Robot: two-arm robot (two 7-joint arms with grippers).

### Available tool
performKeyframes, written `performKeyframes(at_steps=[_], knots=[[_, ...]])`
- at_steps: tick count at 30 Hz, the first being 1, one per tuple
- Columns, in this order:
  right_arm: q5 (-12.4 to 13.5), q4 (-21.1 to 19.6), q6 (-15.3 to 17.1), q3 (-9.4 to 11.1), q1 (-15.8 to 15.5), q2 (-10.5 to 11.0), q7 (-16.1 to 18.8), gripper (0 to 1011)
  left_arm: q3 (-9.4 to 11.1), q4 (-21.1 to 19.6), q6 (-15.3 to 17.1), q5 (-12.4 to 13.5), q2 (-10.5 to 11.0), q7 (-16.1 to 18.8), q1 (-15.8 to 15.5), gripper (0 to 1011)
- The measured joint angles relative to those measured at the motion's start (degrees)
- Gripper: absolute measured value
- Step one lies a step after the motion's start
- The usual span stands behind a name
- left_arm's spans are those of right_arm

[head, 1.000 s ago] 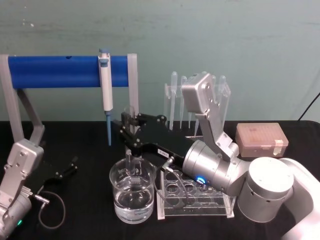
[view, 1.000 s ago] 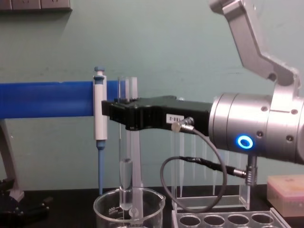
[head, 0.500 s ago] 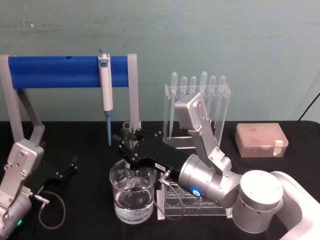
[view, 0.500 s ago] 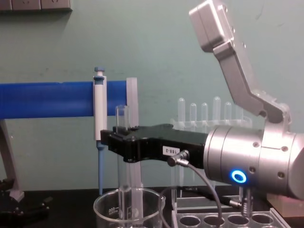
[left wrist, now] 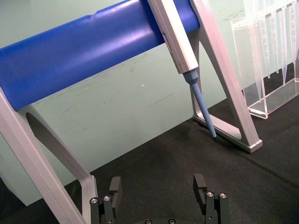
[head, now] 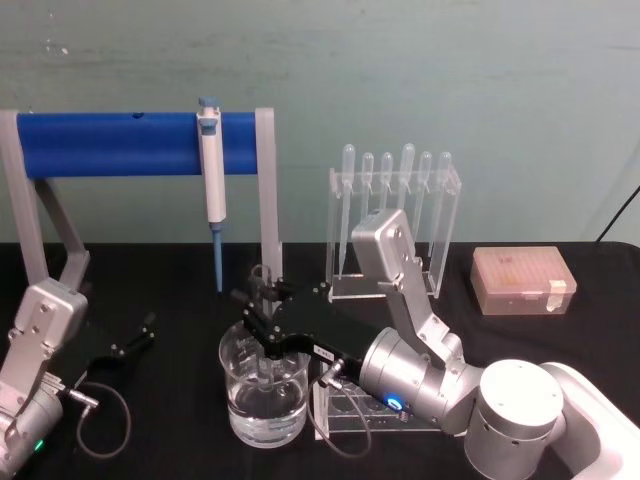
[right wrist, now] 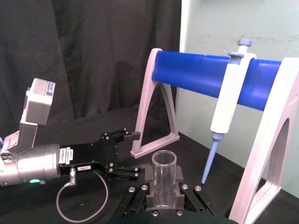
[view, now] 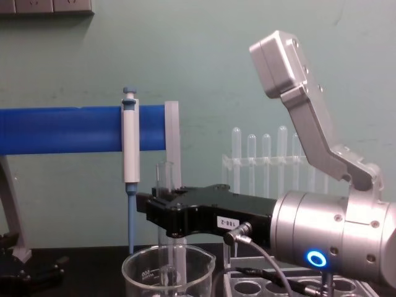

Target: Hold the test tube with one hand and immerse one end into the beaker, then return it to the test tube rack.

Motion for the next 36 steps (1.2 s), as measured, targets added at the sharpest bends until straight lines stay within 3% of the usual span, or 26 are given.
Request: performKeyframes(at_steps=[36], knots=[[-1.0, 1.8, -0.6, 0.3, -0.7, -0.5, 0.6, 224, 0.0, 0.0, 0.0, 0.0, 0.0, 0.0, 0.0, 1000]])
